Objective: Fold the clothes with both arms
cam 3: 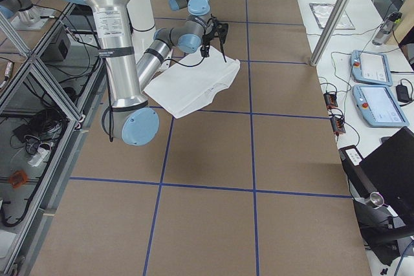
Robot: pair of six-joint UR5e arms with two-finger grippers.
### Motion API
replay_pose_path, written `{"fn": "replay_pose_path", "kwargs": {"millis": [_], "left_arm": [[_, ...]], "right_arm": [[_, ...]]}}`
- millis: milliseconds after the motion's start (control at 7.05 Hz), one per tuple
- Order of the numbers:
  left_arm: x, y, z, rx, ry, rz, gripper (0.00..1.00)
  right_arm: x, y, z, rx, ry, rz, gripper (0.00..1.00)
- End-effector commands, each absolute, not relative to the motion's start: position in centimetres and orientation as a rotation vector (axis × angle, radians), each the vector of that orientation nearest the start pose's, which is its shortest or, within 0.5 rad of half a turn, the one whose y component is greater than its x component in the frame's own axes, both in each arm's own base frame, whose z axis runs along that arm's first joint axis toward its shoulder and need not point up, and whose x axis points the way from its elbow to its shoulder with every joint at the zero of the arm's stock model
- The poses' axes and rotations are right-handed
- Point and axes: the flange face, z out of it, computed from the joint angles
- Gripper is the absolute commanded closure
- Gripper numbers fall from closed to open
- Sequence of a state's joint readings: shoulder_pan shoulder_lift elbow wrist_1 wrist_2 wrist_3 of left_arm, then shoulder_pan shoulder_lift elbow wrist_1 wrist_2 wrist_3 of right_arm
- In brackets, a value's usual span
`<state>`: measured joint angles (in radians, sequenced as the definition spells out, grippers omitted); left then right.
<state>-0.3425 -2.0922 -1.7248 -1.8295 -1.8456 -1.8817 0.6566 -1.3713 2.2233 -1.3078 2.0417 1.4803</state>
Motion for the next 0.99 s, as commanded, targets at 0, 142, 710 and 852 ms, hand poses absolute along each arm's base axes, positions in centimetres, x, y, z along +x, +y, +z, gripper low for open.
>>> {"fn": "replay_pose_path", "kwargs": {"millis": [0, 142, 710, 852], "left_arm": [[58.0, -32.3, 26.3, -0.237, 0.94, -0.478, 0.41], [57.9, -32.4, 26.3, -0.235, 0.941, -0.477, 0.62], [55.0, -36.6, 25.1, -0.194, 0.997, -0.517, 1.0], [53.2, -39.3, 25.0, -0.161, 1.003, -0.546, 1.0]], "right_arm": [[-31.6, -35.4, 23.4, 0.007, -1.171, 0.238, 0.0], [-31.5, -35.5, 23.4, 0.008, -1.17, 0.239, 0.0], [-31.4, -35.5, 23.7, 0.006, -1.165, 0.243, 0.0], [-31.5, -35.6, 23.6, 0.006, -1.166, 0.242, 0.0]]}}
